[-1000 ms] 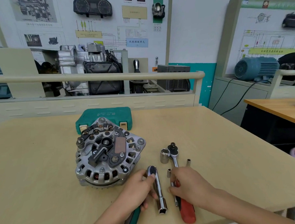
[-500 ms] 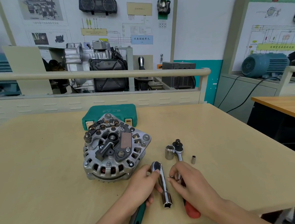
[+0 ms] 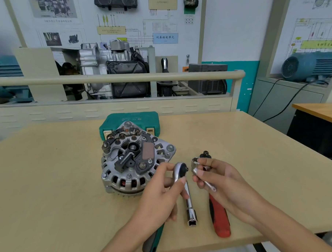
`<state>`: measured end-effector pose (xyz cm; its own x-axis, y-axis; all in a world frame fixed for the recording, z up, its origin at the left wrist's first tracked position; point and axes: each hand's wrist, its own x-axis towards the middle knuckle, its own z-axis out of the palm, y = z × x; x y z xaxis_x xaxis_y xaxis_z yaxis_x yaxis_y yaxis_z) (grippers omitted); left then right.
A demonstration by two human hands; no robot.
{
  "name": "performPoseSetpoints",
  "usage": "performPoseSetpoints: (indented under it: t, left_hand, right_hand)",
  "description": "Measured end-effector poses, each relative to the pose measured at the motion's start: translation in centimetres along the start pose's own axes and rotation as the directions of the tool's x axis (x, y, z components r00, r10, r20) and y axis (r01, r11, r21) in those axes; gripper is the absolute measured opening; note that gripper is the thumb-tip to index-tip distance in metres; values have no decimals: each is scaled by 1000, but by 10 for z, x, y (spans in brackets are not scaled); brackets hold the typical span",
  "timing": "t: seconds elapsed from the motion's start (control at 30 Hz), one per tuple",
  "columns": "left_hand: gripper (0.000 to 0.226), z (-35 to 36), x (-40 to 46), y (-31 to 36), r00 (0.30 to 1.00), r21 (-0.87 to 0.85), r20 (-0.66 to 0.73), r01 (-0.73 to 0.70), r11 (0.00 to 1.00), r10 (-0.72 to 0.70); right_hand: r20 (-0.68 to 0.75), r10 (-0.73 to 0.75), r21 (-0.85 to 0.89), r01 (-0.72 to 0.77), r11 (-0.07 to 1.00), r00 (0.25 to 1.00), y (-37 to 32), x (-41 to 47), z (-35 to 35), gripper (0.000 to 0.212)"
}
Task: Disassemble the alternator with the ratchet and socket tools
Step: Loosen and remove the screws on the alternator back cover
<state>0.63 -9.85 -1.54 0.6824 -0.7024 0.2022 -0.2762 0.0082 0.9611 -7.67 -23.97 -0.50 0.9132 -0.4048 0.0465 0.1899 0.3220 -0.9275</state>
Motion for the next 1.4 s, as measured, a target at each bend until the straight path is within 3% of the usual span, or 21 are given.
performPoseSetpoints:
  t: [0.2,0.5,0.93,1.07,1.17,1.3,1.4]
  left_hand:
    - [9,-11,-8,12,979,30,-159,-124,992,128]
    - [18,-36,-19,21,904,237,-300,-239,942,304]
    - [33,-73,-24,28,837,378,-293,-344,860,463]
    - [31,-73,-25,27,826,399,-266,-375,837,497]
    - [35,-76,-22,29,831,404,-255,-373,835,495]
    - [34,-78,-14,37,913,208,-267,-258,944,309]
    - [16,-80,-6,42,939,5,-268,-224,975,217]
  right_hand:
    - [25,-230,-327,225,918,973,-4,1,26,10]
    - [86,-301,-361,311,879,950,0,14,64,13]
    - [168,-147,-24,153,988,975,-6,20,107,17]
    - [200,-79,186,42,982,977,-11,18,113,17]
    - [197,-65,203,25,979,978,-13,20,113,17]
    - [164,-56,160,29,987,985,-19,28,110,22]
    - [95,-29,216,8,976,995,-19,34,103,26]
